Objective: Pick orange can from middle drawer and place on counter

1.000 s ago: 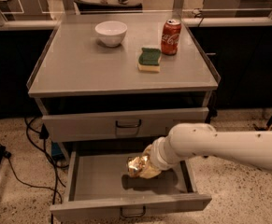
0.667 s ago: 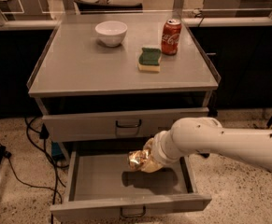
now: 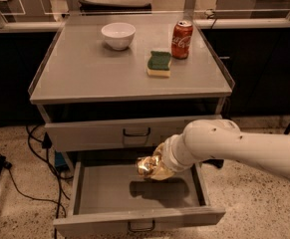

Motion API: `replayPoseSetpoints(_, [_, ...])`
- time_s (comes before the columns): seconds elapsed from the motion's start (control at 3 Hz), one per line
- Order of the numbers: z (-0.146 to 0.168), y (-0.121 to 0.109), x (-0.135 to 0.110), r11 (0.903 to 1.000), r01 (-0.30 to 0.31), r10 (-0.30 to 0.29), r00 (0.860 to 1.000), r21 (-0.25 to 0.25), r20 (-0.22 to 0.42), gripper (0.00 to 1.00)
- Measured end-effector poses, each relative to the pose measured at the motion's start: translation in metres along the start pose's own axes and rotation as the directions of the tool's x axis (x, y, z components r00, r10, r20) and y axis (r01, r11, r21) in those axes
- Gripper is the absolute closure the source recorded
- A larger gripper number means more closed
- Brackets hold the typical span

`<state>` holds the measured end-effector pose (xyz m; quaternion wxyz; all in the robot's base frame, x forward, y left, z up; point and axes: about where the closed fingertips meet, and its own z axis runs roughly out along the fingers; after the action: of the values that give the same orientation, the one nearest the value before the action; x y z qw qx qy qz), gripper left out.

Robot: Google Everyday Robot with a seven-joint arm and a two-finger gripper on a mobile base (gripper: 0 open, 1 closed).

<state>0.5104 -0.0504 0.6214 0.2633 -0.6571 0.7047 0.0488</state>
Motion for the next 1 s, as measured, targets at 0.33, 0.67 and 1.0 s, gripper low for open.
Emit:
replayPoseSetpoints(0.33, [-0.046, -0.024, -0.016, 0.9983, -0.051, 0.052, 0.999, 0.029, -0.015, 1.0])
replayPoseSetpoints(0.67, [-0.138, -0.05, -0.045, 0.9902, -0.129, 0.131, 0.991, 0.055, -0.038, 1.0])
replayPoseSetpoints(1.0, [-0.138, -0.05, -0.045, 0.9902, -0.129, 0.131, 0.991, 0.055, -0.038, 1.0])
